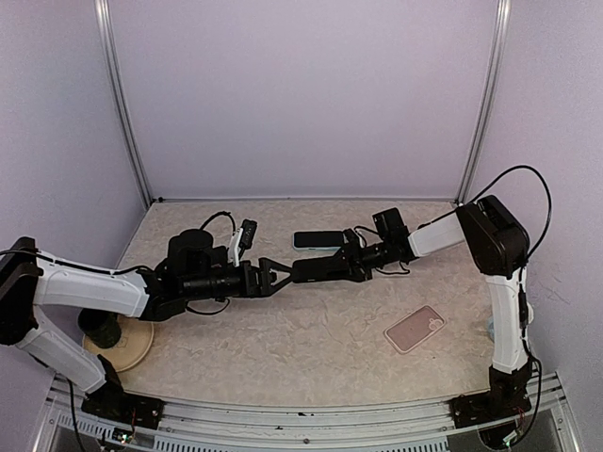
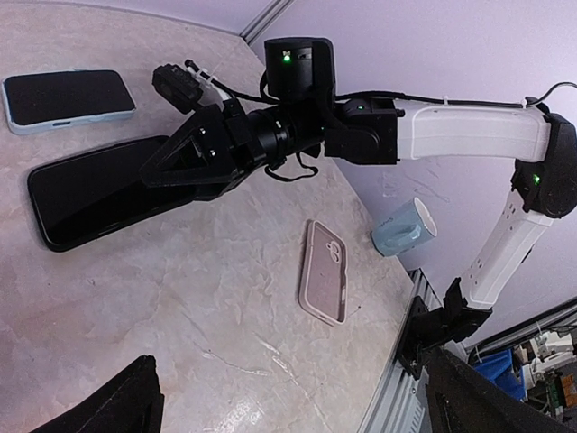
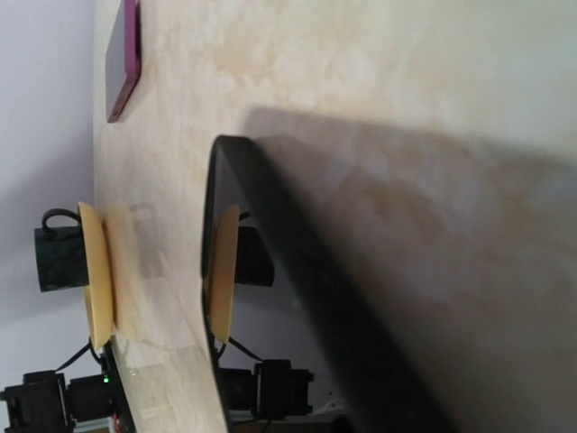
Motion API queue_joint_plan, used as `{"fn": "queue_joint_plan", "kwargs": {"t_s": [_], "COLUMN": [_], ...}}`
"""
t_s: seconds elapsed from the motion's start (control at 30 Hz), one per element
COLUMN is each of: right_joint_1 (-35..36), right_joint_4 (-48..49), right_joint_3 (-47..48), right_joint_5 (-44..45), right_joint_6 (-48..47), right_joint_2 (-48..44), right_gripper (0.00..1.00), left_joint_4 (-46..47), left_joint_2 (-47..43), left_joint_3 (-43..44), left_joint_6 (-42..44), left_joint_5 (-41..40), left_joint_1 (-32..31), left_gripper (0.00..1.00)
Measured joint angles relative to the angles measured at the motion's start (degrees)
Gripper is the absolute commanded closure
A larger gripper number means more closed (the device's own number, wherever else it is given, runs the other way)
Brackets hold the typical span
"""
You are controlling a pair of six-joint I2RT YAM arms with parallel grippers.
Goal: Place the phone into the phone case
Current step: Place the phone with the phone case at the center of the board.
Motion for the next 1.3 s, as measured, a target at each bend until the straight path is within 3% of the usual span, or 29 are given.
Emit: {"fn": "queue_joint_plan", "kwargs": {"t_s": [0.93,1.3], "right_joint_1": [-2.80,-4.24], "right_joint_4": [-8.57,-11.10], "right_joint_3": [1.14,-0.63], "right_joint_5": [8.63,12.94], "right_joint_6": [-7.28,-9.79], "right_joint_2": [-3.43,-6.67], "right_gripper": [0.41,0.27], "left_joint_4": [1.01,2.32], "left_joint_2": [0.55,0.74], "left_joint_3": [-0.33,-1.27], "left_joint_6": [-0.22,-0.61], "left_joint_5": [0.72,1.20], "left_joint_1": [0.35,0.35], "left_gripper": [0.01,0.01]}}
